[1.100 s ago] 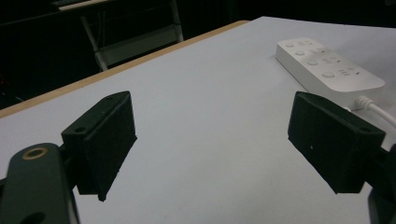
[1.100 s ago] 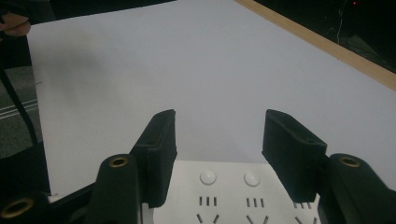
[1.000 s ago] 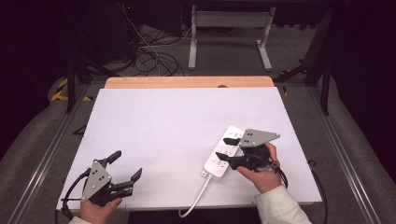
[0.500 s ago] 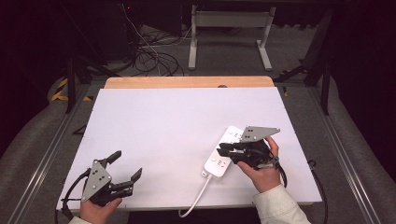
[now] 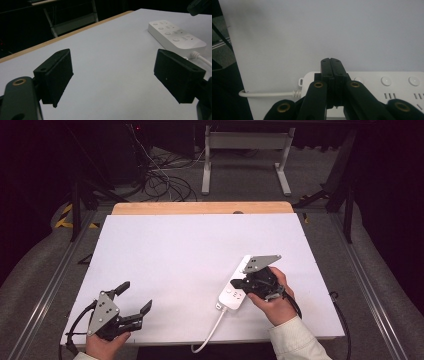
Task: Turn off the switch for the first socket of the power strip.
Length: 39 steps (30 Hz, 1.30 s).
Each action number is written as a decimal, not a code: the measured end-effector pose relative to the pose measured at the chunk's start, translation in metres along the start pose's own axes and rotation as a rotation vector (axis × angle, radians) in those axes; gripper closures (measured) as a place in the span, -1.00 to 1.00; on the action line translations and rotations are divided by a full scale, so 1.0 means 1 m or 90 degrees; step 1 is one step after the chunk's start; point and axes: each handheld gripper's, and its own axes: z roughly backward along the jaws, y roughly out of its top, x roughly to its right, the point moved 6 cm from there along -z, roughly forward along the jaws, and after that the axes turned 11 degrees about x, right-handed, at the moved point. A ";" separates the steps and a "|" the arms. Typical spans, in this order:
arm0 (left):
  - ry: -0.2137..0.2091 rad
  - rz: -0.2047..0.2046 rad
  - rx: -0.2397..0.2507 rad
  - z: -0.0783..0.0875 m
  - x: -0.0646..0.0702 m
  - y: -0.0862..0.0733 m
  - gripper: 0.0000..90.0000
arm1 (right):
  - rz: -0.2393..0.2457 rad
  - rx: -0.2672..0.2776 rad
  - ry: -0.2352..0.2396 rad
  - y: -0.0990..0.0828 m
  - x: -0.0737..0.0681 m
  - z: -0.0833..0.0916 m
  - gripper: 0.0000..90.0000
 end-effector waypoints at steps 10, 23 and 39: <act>0.001 0.004 -0.001 0.000 0.000 -0.001 -0.65 | -0.019 -0.062 -0.010 -0.009 0.004 -0.017 1.00; -0.004 0.004 -0.009 -0.001 0.000 -0.002 -0.65 | -0.019 -0.105 -0.015 -0.017 0.004 -0.035 1.00; -0.004 0.008 -0.008 -0.002 0.000 -0.002 -0.65 | -0.012 -0.124 -0.027 -0.023 0.005 -0.046 1.00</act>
